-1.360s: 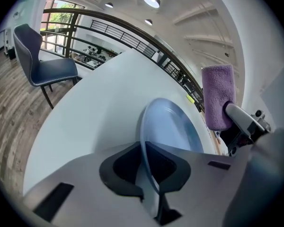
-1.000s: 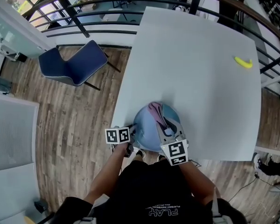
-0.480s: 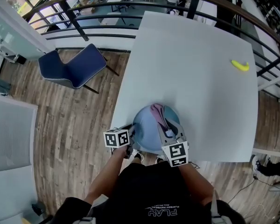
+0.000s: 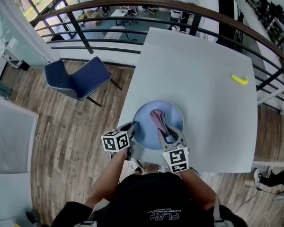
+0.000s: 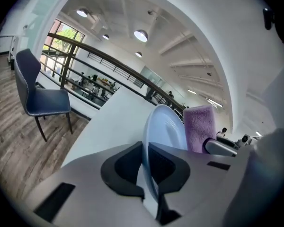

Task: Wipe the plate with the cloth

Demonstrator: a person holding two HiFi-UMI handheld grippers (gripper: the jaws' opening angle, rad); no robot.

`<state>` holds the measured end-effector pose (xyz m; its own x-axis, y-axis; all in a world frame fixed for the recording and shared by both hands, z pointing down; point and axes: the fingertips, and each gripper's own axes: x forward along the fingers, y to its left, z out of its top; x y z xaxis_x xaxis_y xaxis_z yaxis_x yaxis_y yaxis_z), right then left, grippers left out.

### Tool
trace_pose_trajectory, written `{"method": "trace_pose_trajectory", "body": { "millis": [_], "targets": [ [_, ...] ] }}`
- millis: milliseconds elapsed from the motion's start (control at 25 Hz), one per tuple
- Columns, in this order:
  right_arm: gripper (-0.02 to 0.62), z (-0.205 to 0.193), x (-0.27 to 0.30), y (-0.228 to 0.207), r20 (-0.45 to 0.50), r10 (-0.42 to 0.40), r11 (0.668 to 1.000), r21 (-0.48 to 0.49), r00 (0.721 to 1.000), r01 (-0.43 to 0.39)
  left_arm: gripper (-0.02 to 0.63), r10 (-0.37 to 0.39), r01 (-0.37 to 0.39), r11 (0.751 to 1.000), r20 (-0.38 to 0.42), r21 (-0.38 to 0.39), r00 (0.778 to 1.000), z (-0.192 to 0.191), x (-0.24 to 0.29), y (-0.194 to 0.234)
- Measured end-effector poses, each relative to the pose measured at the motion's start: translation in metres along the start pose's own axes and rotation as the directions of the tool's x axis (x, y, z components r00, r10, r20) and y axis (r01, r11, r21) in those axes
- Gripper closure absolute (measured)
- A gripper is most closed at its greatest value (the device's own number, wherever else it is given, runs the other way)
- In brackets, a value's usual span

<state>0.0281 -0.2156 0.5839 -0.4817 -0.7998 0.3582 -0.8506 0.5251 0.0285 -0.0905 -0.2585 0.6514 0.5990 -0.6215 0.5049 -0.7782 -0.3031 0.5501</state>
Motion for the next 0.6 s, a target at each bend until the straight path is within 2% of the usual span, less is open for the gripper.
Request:
{"method": "trace_pose_trajectory", "body": {
  "millis": [360,600],
  "targets": [
    [0.492,0.064,0.005,0.017,0.090,0.032,0.997,-0.078,0.995,-0.025,0.580,-0.021,-0.001,0.993,0.180,0.118,0.983,0.087,-0.033,-0.029],
    [0.492,0.096,0.010,0.037,0.144,0.066,0.991,-0.128,0.987,-0.048,0.580,-0.055,0.015,0.988,0.263,0.153,0.963,0.121,-0.054,-0.045]
  ]
}}
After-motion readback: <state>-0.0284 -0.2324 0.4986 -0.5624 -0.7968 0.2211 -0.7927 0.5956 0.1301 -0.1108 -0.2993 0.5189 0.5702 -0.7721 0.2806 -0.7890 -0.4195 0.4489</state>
